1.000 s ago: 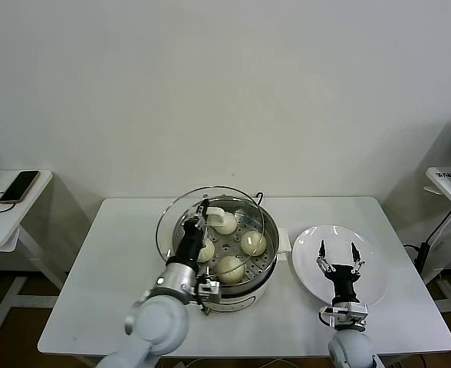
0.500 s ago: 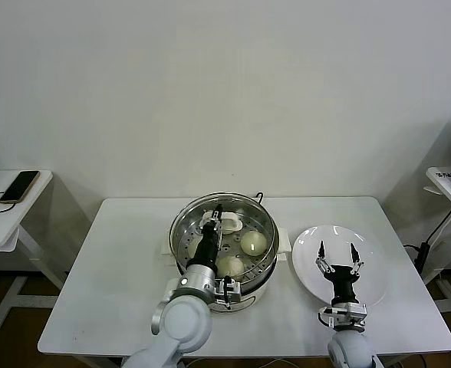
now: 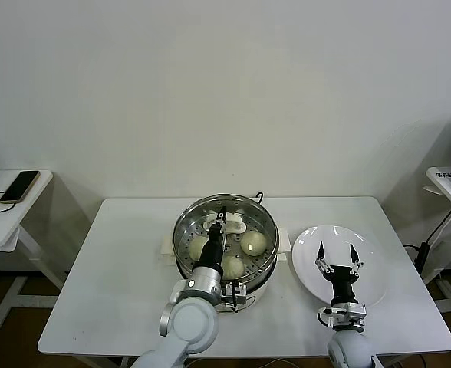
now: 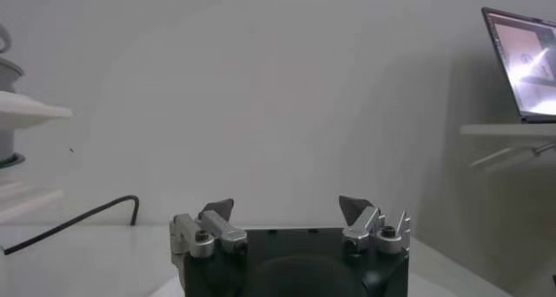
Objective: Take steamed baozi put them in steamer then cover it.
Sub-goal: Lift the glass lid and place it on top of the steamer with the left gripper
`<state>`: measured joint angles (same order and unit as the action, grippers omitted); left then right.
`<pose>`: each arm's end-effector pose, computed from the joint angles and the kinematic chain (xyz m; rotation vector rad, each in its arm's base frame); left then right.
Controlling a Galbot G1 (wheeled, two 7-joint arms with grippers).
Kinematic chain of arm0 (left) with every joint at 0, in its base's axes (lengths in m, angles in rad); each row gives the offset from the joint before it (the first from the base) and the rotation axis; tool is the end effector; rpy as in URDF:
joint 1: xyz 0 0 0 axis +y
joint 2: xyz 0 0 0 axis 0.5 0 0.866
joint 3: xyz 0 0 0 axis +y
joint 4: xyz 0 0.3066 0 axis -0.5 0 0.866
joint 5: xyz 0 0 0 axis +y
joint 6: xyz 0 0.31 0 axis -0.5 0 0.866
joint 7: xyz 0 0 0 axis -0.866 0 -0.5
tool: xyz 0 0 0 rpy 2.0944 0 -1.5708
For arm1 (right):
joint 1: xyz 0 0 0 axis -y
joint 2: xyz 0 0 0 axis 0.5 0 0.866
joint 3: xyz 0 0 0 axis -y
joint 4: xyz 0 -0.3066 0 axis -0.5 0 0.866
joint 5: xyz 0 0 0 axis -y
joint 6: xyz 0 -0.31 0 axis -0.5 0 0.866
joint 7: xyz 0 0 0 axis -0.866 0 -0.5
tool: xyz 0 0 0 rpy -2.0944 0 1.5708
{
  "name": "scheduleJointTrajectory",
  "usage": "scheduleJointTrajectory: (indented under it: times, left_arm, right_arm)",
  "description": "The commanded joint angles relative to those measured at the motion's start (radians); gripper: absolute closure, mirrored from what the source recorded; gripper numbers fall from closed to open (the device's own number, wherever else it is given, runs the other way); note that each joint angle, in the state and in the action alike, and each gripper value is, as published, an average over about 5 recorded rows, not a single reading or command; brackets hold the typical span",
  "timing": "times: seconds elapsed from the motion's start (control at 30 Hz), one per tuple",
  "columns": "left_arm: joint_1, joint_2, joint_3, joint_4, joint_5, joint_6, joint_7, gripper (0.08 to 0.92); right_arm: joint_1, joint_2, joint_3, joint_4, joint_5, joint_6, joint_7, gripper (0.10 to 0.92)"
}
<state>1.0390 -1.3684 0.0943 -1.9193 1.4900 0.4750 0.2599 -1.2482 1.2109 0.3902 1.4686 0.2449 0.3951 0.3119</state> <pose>0.2394 -0.1250 -0.2286 0.2102 2.1558 2.1043 0.2334 -0.0807 -0.3854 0.2814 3.0570 -0.1195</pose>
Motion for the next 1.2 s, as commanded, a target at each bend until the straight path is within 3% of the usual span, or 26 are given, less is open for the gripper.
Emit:
scheduleJointTrajectory:
  times: [0.03,0.93,1.03,1.2]
  left_arm:
    - [-0.001,-0.004,0.005,0.013,0.024,-0.008,0.001,0.813]
    - [0.019,-0.009,-0.013,0.033,0.056,-0.045,-0.012,0.813]
    - [0.032,-0.004,-0.017,0.002,0.054,-0.045,-0.012,0.79]
    - [0.09,0.023,-0.02,-0.109,0.034,-0.042,-0.009,0.66]
  right_arm:
    - [0.002,0.001,0.001,-0.002,0.001,0.0,0.0,0.203]
    - [-0.003,-0.002,0.011,0.008,0.0,0.002,0.001,0.203]
    - [-0.004,-0.002,0.011,0.008,0.0,0.002,0.001,0.203]
    - [0.003,-0.007,0.008,0.009,0.001,0.0,0.002,0.203]
